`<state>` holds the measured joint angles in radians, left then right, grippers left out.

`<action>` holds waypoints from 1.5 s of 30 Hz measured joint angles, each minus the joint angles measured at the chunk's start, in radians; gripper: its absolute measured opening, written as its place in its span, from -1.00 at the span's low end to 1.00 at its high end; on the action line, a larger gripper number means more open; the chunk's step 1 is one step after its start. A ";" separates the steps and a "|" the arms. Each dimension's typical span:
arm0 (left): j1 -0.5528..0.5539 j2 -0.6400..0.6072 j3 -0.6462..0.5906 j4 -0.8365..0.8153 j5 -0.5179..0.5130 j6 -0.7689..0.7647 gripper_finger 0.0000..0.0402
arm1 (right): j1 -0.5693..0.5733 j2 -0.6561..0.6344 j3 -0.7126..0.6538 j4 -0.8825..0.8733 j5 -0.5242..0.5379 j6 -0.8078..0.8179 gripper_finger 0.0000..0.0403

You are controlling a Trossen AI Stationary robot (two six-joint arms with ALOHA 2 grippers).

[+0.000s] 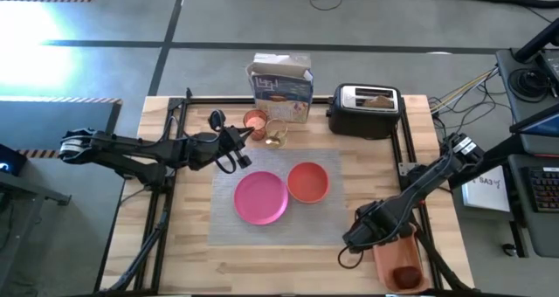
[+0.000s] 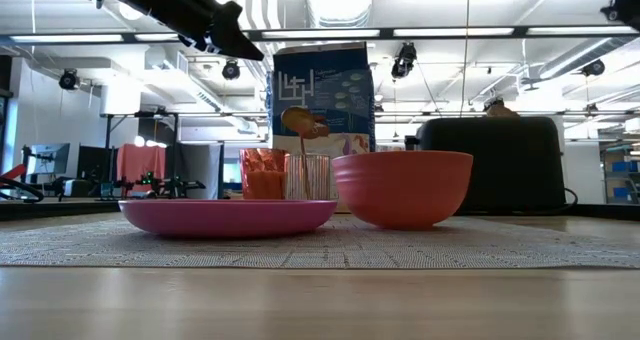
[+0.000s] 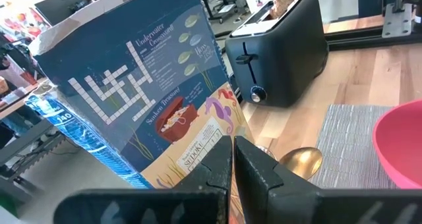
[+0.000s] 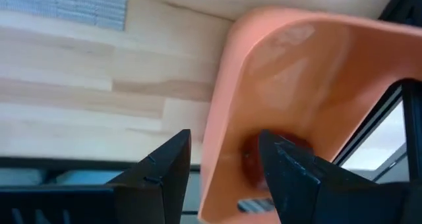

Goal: Arrange a breakfast setting
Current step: Put the red apple to the top left of the pink plate on the table mat

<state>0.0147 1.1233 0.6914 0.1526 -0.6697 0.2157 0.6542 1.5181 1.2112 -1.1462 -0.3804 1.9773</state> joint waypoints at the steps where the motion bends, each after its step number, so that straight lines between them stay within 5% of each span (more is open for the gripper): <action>1: 0.000 0.000 0.000 -0.003 0.000 0.000 -1.00 | 0.004 0.000 0.008 0.000 -0.006 0.010 -0.16; 21: 0.000 0.000 0.000 -0.014 0.000 0.003 -1.00 | 0.195 0.010 0.054 0.011 -0.110 0.198 -0.16; 38: 0.000 0.000 0.000 -0.014 0.000 -0.005 -1.00 | 0.203 0.010 0.030 -0.004 -0.074 0.197 -0.24; 45: 0.000 0.000 0.000 -0.022 0.000 -0.007 -1.00 | 0.205 0.010 0.014 0.001 -0.065 0.153 -0.01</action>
<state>0.0147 1.1233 0.6914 0.1303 -0.6697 0.2089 0.8593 1.5284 1.2254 -1.1455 -0.4459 2.1300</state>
